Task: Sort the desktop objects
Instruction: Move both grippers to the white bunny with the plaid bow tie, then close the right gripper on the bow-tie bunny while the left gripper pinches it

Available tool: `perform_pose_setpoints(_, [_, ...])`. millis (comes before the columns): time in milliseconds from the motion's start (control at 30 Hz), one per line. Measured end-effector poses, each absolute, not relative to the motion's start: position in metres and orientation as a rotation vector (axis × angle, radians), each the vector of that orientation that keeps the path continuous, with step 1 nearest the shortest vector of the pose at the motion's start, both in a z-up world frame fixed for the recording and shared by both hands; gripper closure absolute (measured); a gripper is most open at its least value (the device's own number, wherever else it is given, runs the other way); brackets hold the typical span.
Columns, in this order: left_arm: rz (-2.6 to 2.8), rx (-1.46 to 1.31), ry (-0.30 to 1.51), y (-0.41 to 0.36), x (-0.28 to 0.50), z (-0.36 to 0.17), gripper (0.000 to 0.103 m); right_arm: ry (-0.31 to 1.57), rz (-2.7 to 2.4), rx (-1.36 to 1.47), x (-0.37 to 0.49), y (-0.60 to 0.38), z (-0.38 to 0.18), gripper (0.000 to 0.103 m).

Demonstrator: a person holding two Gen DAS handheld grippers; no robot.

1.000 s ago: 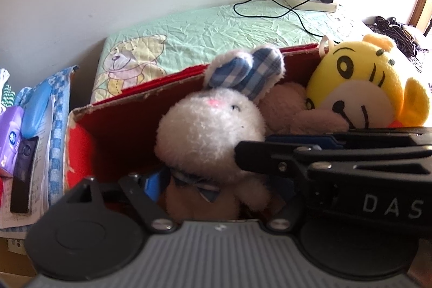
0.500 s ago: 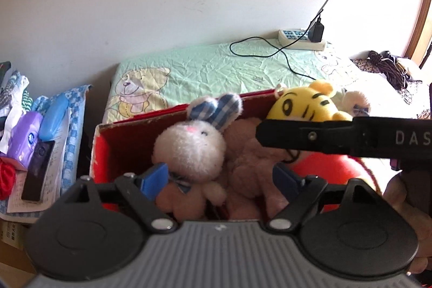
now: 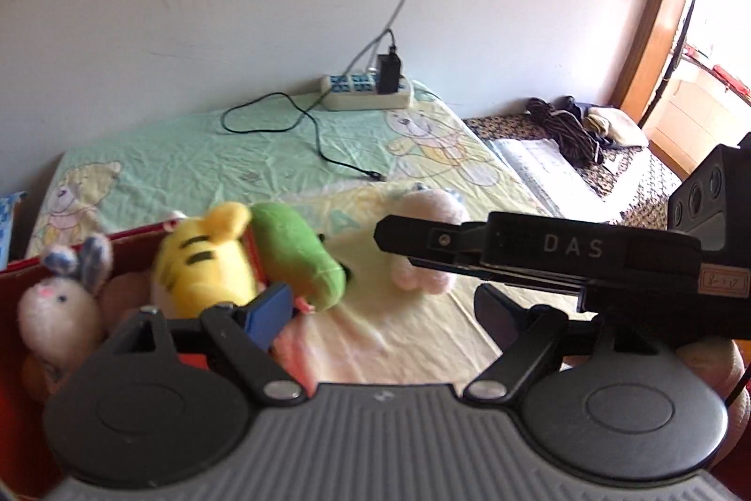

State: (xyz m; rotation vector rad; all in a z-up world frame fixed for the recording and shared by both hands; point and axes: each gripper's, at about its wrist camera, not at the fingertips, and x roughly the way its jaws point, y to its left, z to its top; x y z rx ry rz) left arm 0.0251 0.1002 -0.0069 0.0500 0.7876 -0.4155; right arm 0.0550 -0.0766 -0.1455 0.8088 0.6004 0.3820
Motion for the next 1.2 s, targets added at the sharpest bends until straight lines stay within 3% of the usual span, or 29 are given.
perform_pose_setpoints(533, [-0.450, 0.039, 0.950, -0.007, 0.119, -0.093, 0.019, 0.749, 0.151, 0.925, 0.083, -0.188, -0.224, 0.062])
perform_pose_setpoints(1200, [-0.377, -0.093, 1.069, 0.000, 0.186, -0.138, 0.021, 0.787, 0.315, 1.071, 0.147, -0.197, -0.262, 0.061])
